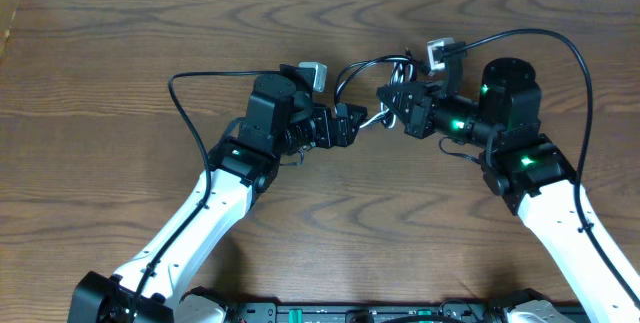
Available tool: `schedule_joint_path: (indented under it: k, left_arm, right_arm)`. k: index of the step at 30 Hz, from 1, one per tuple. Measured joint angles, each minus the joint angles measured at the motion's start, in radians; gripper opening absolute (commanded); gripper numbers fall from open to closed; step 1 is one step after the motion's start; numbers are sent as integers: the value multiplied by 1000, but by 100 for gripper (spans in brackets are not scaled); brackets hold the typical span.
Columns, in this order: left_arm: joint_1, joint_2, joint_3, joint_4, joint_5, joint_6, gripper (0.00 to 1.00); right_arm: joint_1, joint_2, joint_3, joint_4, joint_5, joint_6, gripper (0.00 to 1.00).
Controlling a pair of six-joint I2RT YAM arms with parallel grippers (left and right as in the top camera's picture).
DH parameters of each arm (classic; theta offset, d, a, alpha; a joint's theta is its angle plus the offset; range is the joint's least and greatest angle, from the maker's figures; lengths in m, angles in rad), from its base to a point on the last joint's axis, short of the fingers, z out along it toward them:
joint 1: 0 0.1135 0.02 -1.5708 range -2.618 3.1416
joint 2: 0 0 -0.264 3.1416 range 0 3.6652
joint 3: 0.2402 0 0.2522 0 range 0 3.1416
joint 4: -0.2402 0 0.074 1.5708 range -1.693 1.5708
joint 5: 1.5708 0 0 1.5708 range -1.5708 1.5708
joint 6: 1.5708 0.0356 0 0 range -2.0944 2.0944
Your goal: Untangle cables
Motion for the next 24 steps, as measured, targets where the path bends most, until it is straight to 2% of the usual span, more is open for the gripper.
schedule_joint_path:
  k: [13, 24]
  left_arm:
    - [-1, 16, 1, 23, -53, 0, 95]
    - [-6, 130, 2, 16, -60, 0, 95]
  right_arm:
    - [-95, -9, -1, 52, -143, 82, 1]
    - [-209, -125, -2, 59, -246, 119, 1]
